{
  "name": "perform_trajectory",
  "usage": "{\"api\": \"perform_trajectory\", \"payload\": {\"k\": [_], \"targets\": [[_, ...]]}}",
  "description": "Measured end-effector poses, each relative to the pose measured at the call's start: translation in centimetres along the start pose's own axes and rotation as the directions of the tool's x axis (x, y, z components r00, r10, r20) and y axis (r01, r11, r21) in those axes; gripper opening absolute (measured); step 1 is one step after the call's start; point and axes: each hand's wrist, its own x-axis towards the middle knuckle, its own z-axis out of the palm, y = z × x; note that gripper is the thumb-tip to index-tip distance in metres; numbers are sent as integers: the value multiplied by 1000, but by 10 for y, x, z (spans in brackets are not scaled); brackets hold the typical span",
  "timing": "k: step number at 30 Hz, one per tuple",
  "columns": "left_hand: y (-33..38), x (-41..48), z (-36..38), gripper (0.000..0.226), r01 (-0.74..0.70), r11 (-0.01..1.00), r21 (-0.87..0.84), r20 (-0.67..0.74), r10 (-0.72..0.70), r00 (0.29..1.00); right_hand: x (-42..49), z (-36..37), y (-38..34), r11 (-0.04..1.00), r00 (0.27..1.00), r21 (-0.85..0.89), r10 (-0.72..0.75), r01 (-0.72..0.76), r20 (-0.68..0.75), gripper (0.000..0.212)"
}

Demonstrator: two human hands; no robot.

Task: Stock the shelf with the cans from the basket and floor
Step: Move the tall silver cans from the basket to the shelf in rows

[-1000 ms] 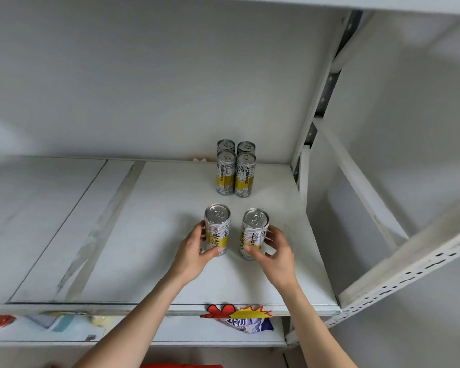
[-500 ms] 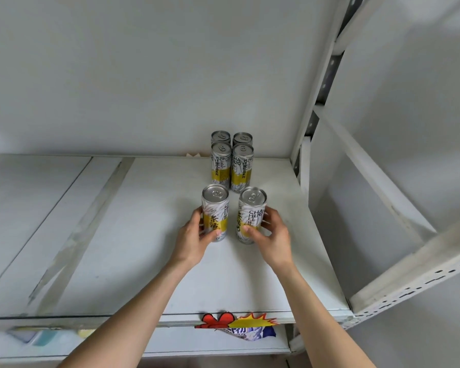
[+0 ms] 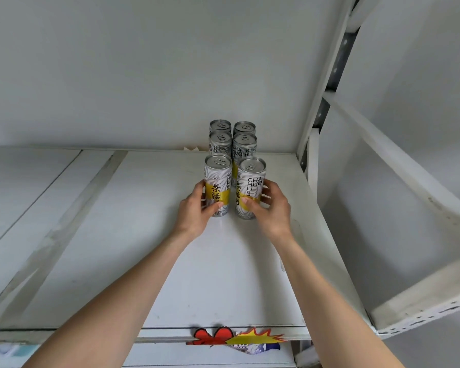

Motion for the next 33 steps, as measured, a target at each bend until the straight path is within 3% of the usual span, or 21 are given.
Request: {"api": "perform_trajectory", "payload": {"k": [22, 28, 33], "targets": [[-3, 37, 7, 64, 36, 999, 41, 32, -37, 999, 36, 16, 1, 999, 1000, -53, 13, -13, 4, 56], [-6, 22, -3, 73, -51, 910, 412, 12, 50, 999, 17, 14, 0, 960, 998, -278, -22, 37, 58, 68], [-6, -20, -18, 59, -93, 682, 725, 0, 135, 991, -21, 14, -3, 808, 998, -587, -50, 56, 26, 74]]}}
